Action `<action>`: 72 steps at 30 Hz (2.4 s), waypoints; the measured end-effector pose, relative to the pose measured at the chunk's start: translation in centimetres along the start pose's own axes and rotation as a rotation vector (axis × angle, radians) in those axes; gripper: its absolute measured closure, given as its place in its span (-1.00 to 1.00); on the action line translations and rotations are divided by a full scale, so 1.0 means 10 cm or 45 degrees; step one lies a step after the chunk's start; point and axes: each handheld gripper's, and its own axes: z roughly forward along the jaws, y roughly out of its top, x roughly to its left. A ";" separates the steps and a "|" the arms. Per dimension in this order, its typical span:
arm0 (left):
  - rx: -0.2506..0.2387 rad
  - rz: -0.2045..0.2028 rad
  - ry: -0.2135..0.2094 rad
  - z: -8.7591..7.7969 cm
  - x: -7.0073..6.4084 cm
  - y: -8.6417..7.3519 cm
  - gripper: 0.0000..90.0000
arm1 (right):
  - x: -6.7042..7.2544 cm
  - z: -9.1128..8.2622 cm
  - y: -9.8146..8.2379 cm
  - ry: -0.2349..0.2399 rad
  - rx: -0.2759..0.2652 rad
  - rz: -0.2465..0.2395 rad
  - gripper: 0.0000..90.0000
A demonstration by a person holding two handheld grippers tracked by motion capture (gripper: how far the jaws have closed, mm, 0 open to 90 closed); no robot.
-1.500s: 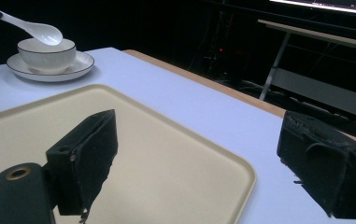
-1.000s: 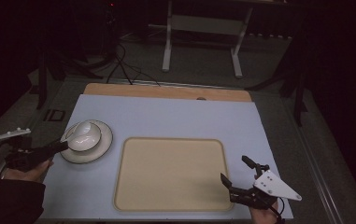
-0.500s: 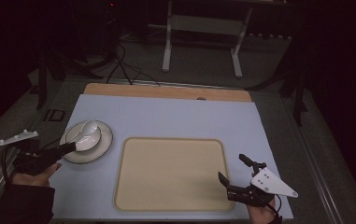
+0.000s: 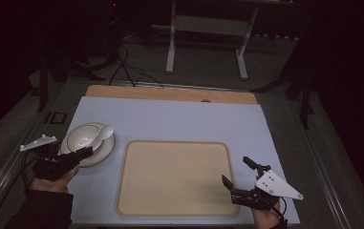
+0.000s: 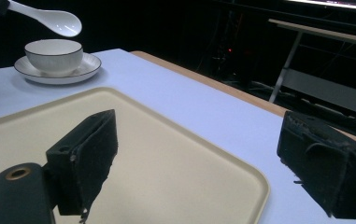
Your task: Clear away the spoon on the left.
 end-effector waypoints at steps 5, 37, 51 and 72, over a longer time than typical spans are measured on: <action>-0.018 -0.035 -0.030 0.10 -0.09 -0.05 0.90 | 0.00 0.01 0.00 0.002 0.000 0.000 -0.73; 0.005 -0.053 -0.066 0.57 -0.67 -0.43 0.90 | 0.00 0.03 0.01 0.005 -0.003 -0.007 -0.73; 0.021 -0.015 -0.008 0.82 -0.88 -0.77 0.90 | 0.00 0.04 0.01 0.006 -0.001 0.003 -0.73; 0.012 0.060 0.148 1.15 -0.86 -1.10 0.90 | -0.01 0.04 0.01 0.005 -0.003 0.007 -0.73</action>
